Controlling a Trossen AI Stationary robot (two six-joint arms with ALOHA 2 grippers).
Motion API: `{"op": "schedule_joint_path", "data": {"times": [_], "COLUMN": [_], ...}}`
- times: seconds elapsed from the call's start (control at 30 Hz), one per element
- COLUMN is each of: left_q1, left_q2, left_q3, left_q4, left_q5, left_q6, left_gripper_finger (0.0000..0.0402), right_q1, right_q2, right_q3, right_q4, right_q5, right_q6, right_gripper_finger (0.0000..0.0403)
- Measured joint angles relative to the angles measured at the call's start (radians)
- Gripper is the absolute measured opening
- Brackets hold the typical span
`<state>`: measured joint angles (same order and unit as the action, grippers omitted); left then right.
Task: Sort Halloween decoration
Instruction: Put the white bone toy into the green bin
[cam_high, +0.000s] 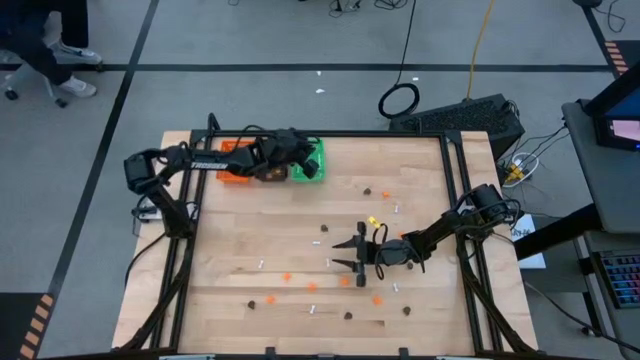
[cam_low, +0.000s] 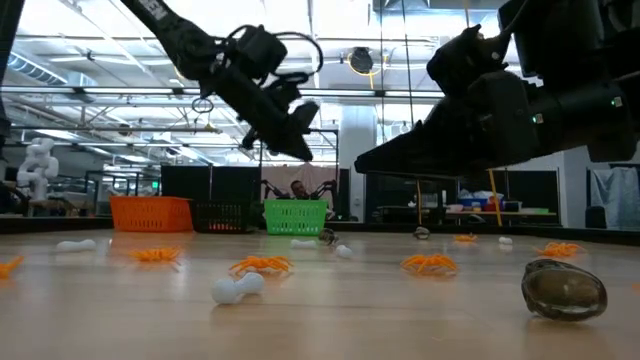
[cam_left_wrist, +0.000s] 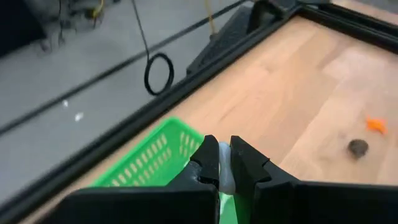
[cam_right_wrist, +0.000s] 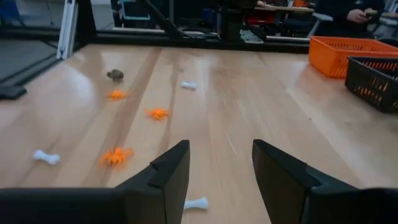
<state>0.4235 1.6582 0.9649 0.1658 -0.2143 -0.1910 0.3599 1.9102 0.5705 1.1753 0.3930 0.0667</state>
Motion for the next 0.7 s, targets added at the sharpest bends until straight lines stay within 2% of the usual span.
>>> {"op": "schedule_joint_path", "data": {"times": [0.23, 0.6, 0.7], "left_q1": [0.028, 0.026, 0.026], "left_q2": [0.054, 0.182, 0.211], "left_q3": [0.024, 0.21, 0.24], "left_q4": [-0.03, -0.314, -0.339], "left_q5": [0.058, 0.026, 0.018], "left_q6": [-0.054, -0.066, -0.067], "left_gripper_finger": [0.0008, 0.0008, 0.0008], "right_q1": [0.0, 0.0, 0.001], "right_q2": [0.0, 0.0, 0.0], "right_q3": [0.0, 0.0, 0.0], "right_q4": [0.002, 0.002, -0.003], "right_q5": [0.0, -0.001, 0.0], "right_q6": [0.066, 0.086, 0.085], "right_gripper_finger": [0.0162, 0.0162, 0.0162]}}
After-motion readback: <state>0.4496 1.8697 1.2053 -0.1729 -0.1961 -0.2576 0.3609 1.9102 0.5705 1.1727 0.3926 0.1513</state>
